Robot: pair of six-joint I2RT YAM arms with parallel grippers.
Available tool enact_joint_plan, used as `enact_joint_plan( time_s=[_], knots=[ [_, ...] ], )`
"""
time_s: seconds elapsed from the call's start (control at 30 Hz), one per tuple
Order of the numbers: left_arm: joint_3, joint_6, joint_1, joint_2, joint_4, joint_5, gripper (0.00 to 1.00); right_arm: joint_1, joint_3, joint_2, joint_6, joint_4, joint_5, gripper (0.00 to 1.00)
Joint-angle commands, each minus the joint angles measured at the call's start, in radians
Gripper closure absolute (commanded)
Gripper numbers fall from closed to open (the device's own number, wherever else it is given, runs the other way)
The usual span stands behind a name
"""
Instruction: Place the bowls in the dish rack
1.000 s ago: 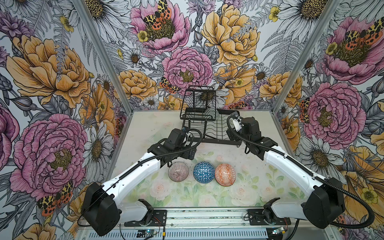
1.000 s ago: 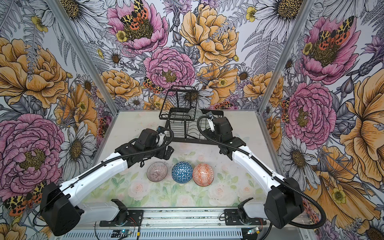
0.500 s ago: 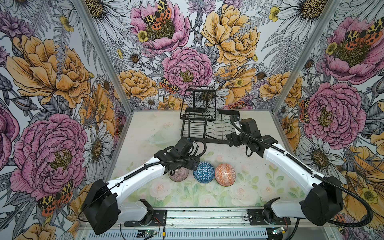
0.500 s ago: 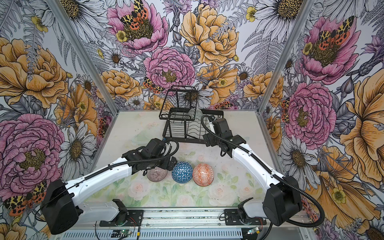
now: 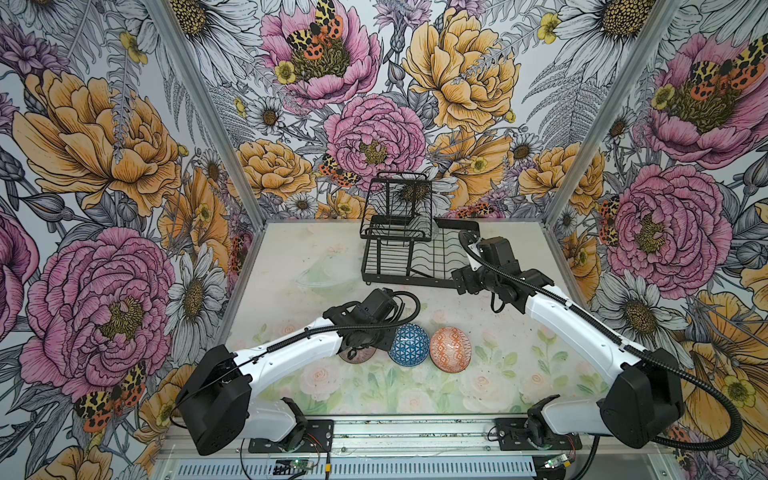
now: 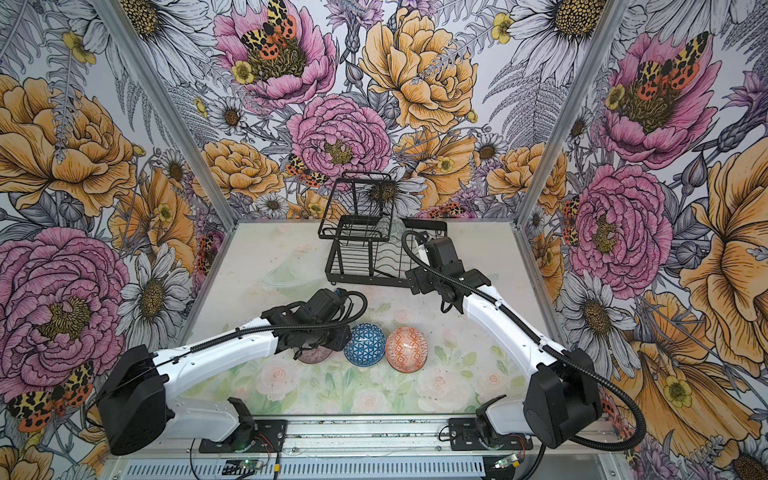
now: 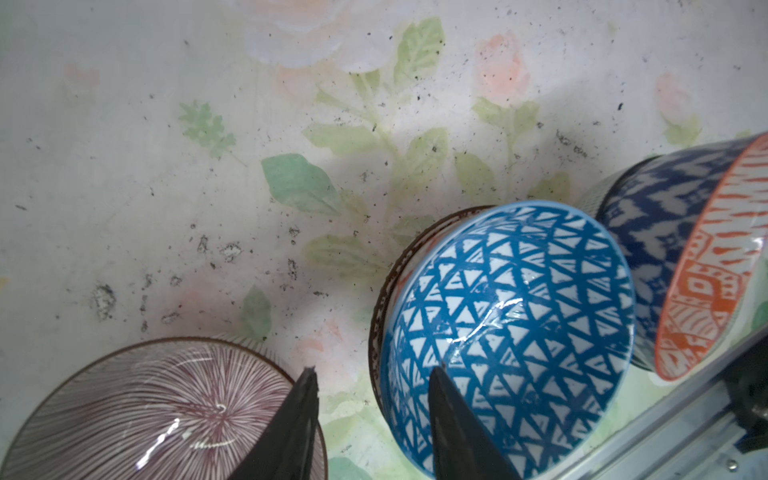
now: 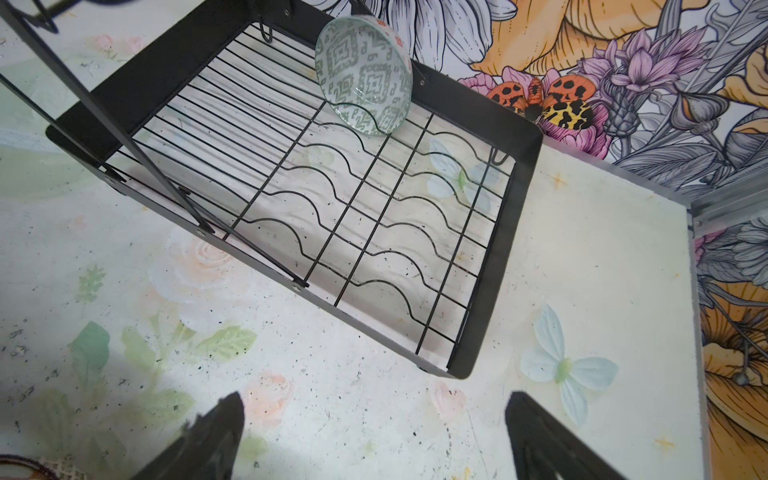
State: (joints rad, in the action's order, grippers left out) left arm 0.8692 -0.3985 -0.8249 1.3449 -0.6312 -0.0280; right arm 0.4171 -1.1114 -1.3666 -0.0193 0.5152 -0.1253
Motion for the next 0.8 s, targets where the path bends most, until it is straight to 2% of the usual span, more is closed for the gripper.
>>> enact_joint_plan(
  time_s=[0.0,0.3,0.77],
  knots=[
    [-0.013,-0.024,-0.014,0.014,0.044,0.026,0.67,-0.011,-0.012,-0.002,-0.015,-0.001,0.013,0.01],
    [-0.016,-0.040,-0.029,0.031,0.055,0.030,0.72,-0.012,-0.011,-0.004,-0.014,-0.001,0.021,0.01],
    [-0.022,-0.052,-0.035,0.015,0.054,0.020,0.97,-0.011,-0.007,0.005,-0.016,-0.001,0.025,0.02]
  ],
)
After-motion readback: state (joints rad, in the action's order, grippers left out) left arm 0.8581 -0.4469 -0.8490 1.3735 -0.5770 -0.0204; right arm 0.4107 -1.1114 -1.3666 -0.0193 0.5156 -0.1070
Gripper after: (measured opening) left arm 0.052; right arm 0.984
